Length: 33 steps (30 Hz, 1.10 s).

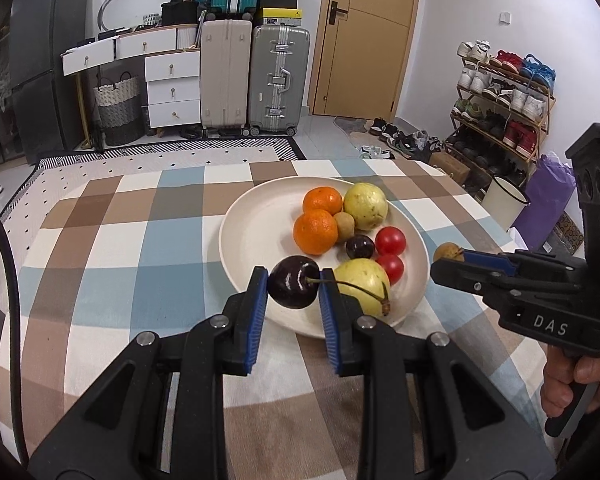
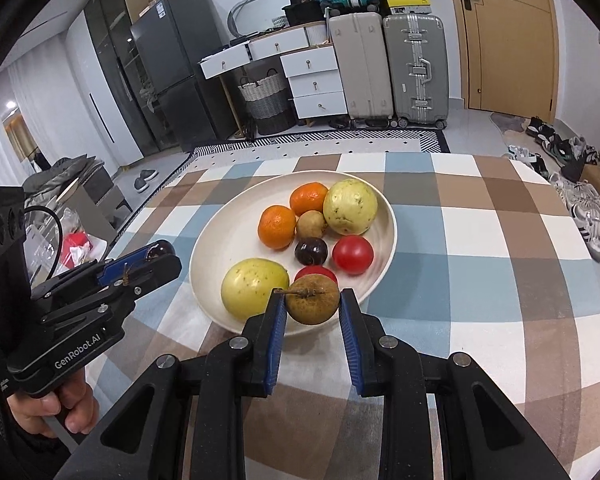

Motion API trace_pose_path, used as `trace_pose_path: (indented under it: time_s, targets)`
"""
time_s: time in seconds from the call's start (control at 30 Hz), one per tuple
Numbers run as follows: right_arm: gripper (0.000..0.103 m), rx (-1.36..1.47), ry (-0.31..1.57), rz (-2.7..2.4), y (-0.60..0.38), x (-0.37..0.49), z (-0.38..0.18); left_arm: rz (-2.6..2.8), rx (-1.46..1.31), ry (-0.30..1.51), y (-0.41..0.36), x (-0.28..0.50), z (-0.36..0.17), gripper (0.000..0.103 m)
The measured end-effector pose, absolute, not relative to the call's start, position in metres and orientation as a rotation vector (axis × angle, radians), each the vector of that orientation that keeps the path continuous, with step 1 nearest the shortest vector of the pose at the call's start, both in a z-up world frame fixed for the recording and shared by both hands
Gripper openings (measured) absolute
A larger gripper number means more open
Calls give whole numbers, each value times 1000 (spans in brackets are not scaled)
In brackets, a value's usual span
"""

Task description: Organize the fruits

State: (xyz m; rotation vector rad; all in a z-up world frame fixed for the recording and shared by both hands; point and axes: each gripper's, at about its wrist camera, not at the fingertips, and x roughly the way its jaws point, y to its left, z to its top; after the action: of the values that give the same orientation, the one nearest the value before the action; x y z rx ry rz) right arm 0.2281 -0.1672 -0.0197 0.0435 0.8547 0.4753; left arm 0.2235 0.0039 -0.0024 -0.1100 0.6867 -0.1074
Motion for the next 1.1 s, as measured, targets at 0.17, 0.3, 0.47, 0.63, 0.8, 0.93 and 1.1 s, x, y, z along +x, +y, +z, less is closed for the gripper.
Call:
trace_pose_path:
  time_s: [0.17,0.3,0.47,0.63,0.8,0.93,1.1]
  targets:
    - [27,56,859,433,-165,243,-25,-100,-119,699,6,241,-10,23]
    - [27,57,879,414,-165,255,-31,-90,-113,711,7,253,-20,23]
    - [27,47,889,391,-164,265,-37,-80,-116,725,8,262,-27,23]
    - [27,29,903,390,-162,270,-39,-77,-115,729,7,265,-29,23]
    - [35,8,877,394,-162,263,-31,-73,-109,721,6,259,-24,38]
    - [46,0,851,385,-167,255,-24,-52,-118,689,11,246,-17,69]
    - [78,3,837,399,-178,240,-21,-32,-121,651,17,224,-5,85]
